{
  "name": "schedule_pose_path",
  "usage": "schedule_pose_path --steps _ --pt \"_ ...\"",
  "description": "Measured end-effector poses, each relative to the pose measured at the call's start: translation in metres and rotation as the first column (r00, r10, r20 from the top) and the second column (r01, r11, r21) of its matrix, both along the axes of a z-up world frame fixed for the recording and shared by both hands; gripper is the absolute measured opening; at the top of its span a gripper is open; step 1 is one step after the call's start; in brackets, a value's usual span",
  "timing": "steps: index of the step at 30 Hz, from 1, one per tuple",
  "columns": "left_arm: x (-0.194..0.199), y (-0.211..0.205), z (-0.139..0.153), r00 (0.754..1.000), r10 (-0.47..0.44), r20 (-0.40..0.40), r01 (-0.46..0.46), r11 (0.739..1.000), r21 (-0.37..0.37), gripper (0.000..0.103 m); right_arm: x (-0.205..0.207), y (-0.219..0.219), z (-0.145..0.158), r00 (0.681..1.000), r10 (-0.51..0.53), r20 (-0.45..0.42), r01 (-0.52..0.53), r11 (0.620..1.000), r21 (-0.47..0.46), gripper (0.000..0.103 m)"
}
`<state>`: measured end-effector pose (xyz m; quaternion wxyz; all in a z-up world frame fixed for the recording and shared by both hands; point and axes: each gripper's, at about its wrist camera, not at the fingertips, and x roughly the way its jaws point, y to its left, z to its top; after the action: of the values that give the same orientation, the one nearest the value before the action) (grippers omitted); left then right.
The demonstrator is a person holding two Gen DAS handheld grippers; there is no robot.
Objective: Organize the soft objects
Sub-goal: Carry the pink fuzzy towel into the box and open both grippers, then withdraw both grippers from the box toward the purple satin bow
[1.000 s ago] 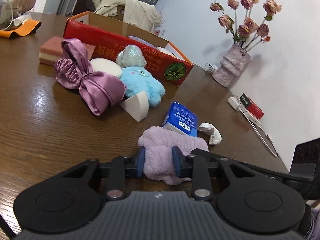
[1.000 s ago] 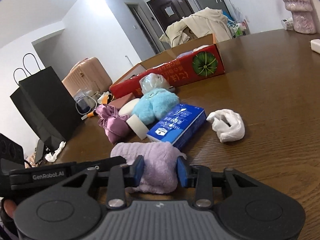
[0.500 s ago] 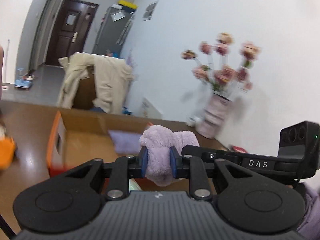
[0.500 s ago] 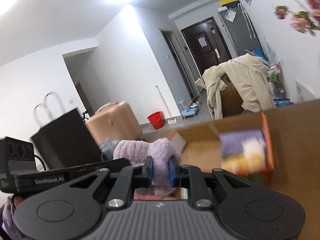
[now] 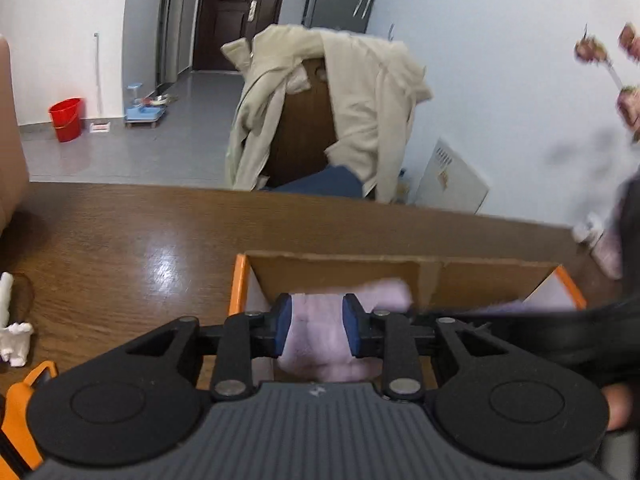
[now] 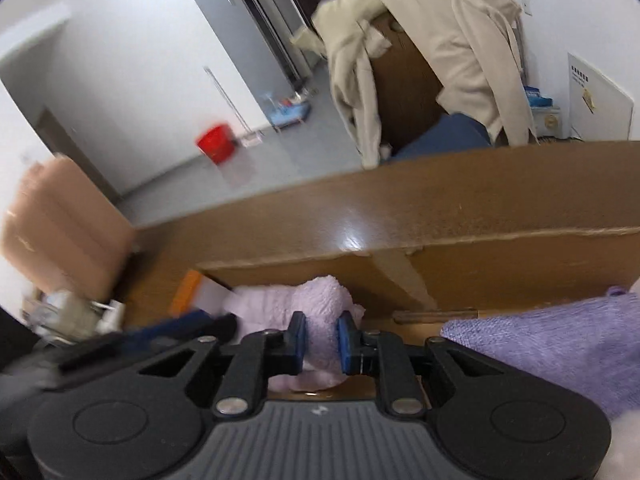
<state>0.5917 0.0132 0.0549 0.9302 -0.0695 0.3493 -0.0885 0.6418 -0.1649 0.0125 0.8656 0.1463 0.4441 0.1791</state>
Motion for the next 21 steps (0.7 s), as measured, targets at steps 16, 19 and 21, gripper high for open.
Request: schedule_pose_path --steps 16,19,21 --pt "-0.122 0.014 0.132 0.983 -0.037 0.178 0.03 0.999 0.04 0.073 -0.107 -0.068 0.132 0.98 0.018 0.2 0.008 0.992 -0.128 0.055" --pt "-0.157 0.009 0.157 0.978 -0.035 0.207 0.022 0.998 0.067 0.081 -0.148 -0.096 0.168 0.97 0.026 0.24 0.018 0.984 -0.18 0.06" --pt "-0.177 0.007 0.167 0.975 -0.023 0.222 0.008 0.998 0.069 0.084 -0.167 -0.112 0.185 0.96 0.01 0.28 0.051 0.977 -0.209 0.065"
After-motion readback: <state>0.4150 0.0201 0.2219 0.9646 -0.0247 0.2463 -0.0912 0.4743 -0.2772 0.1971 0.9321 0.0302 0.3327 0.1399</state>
